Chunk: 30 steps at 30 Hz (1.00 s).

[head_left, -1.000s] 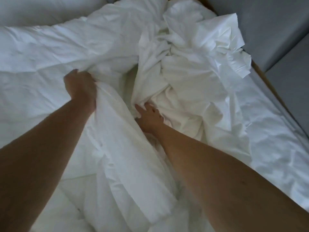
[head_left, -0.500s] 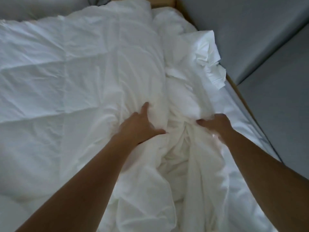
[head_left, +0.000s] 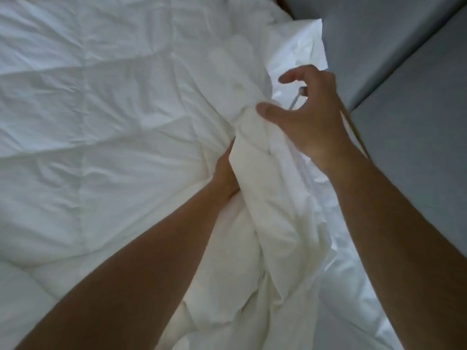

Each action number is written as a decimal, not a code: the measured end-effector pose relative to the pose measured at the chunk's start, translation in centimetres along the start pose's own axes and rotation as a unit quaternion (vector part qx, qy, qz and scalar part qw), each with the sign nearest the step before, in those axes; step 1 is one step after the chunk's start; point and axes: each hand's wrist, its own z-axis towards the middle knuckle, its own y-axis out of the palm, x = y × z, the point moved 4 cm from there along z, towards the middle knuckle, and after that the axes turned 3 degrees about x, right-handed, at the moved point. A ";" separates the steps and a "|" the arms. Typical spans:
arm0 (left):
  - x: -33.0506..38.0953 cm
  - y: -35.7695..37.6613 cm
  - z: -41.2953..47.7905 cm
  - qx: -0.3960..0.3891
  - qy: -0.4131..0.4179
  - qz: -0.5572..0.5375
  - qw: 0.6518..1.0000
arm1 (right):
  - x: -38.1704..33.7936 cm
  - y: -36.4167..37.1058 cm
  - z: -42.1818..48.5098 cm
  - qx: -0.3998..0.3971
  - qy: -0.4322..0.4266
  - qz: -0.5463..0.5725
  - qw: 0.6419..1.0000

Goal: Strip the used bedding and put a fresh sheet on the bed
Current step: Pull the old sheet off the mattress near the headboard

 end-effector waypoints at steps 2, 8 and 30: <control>-1.4 -3.1 -1.6 0.036 0.012 0.060 0.997 | 4.0 2.3 -3.0 -0.009 0.164 -0.036 0.986; -6.4 -7.9 -11.3 -0.010 -0.091 0.003 0.996 | 7.9 6.6 -10.7 -0.267 0.226 -0.173 0.921; -15.3 -22.6 -24.1 0.001 -0.281 0.027 0.959 | -3.3 20.7 -29.1 -0.383 0.143 -0.265 0.873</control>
